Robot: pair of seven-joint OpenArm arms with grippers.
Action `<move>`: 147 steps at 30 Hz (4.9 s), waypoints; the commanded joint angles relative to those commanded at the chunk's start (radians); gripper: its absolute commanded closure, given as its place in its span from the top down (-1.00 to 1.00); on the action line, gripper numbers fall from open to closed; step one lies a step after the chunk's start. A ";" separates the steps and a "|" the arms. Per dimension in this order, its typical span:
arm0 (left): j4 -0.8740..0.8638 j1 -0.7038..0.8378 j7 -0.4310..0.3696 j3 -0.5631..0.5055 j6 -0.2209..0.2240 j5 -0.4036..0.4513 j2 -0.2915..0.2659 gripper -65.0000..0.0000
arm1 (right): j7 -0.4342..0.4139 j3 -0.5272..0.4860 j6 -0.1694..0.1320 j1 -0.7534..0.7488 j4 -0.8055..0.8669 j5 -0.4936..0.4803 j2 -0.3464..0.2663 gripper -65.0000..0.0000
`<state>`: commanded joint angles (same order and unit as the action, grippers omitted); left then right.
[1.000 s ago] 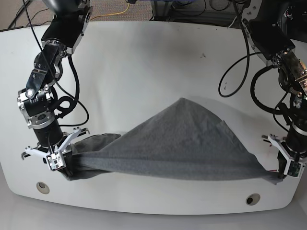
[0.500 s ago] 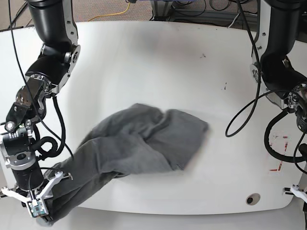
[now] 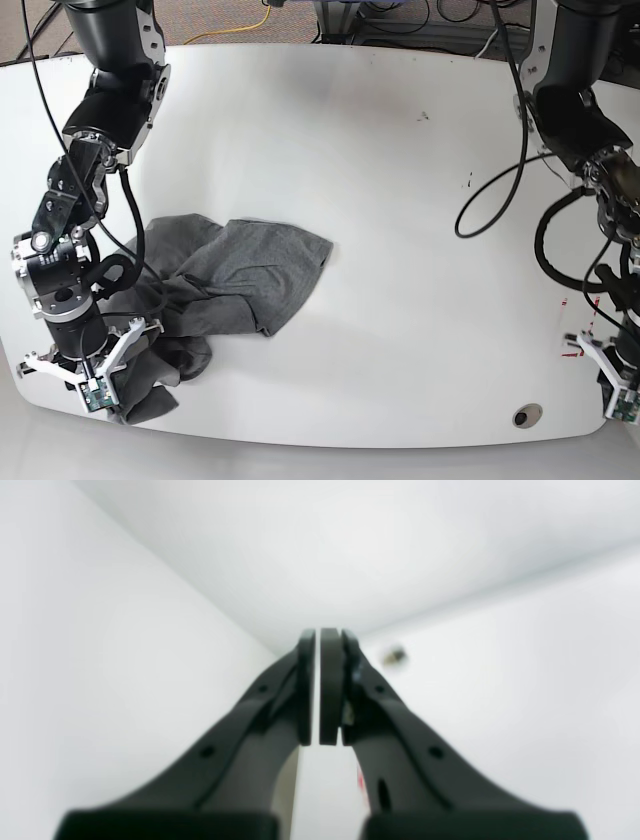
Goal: Layout the t-shirt on the table in an organized manner, then fold the t-shirt properly
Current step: 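Lift the shirt with both grippers and pull it apart, then stretch the held shirt between both grippers, swinging it across the table, then drag the shirt back over the table and lay it flat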
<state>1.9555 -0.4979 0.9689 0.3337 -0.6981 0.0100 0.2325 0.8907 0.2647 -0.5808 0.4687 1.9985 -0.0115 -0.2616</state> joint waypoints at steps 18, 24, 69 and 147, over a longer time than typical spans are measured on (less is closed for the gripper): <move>-0.114 0.347 -0.005 -0.222 0.000 -0.094 -0.281 0.41 | -0.002 0.015 -0.003 -0.097 0.005 -0.006 0.000 -1.00; -0.253 0.342 -0.061 -0.325 0.000 -0.087 -0.334 0.41 | -0.003 0.015 -0.003 -0.106 0.005 -0.008 0.000 -1.00; -1.120 0.115 -0.423 -0.603 0.101 -0.089 -0.384 -1.00 | -0.005 0.015 -0.005 -0.121 0.002 -0.009 0.015 -1.00; -0.081 -0.304 0.261 0.014 0.000 -0.098 0.100 -0.99 | 0.095 0.034 -0.005 0.017 -0.086 -0.009 0.025 -1.00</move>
<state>1.8742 -0.8017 1.2298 0.3475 -0.6981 -0.0882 0.3322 0.9858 0.2984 -0.5854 0.4856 1.9126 -0.0207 -0.2371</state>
